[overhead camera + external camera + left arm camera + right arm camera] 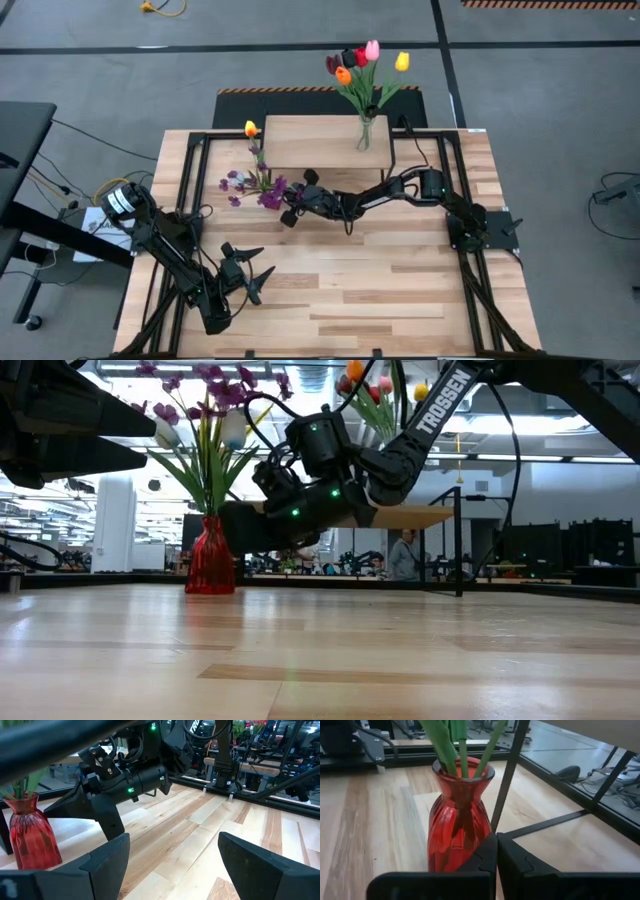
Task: Pick and place flowers into a vace then onto a shelf
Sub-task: Put the red vase filled with flowers on the shelf
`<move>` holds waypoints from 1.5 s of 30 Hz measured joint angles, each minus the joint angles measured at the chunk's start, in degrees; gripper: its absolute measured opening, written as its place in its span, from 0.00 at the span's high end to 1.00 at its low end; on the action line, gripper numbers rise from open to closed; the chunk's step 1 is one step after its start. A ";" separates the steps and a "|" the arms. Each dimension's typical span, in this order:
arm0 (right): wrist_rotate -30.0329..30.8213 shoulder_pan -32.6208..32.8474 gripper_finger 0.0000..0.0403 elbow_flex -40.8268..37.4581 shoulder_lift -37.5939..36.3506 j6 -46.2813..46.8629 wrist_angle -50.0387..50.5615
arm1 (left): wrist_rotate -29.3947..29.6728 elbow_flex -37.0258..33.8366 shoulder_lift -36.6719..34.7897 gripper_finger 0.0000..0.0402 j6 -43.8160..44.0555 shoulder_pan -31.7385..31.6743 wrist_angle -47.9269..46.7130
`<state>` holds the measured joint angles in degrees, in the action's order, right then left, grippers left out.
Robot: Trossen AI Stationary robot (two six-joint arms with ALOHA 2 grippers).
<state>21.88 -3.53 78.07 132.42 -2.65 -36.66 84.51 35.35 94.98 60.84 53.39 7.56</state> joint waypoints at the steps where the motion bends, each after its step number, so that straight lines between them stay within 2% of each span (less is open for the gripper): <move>1: -0.26 0.00 1.00 0.14 0.00 -0.08 0.30 | 0.00 0.00 0.00 0.27 0.00 0.00 0.02; 20: -6.37 1.67 1.00 0.32 0.00 -0.53 0.30 | -0.22 0.00 0.00 0.27 -0.07 0.00 1.08; 26: 4.44 3.55 1.00 0.32 0.00 -5.24 0.51 | -0.28 0.01 0.00 0.27 -0.07 0.01 1.05; 45: 1.50 0.50 1.00 1.48 0.02 -2.81 0.78 | -0.35 0.02 0.00 0.27 -0.11 0.02 0.98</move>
<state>23.38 -3.03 79.55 132.44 -5.46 -35.88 84.16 35.38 94.98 60.73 53.41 8.54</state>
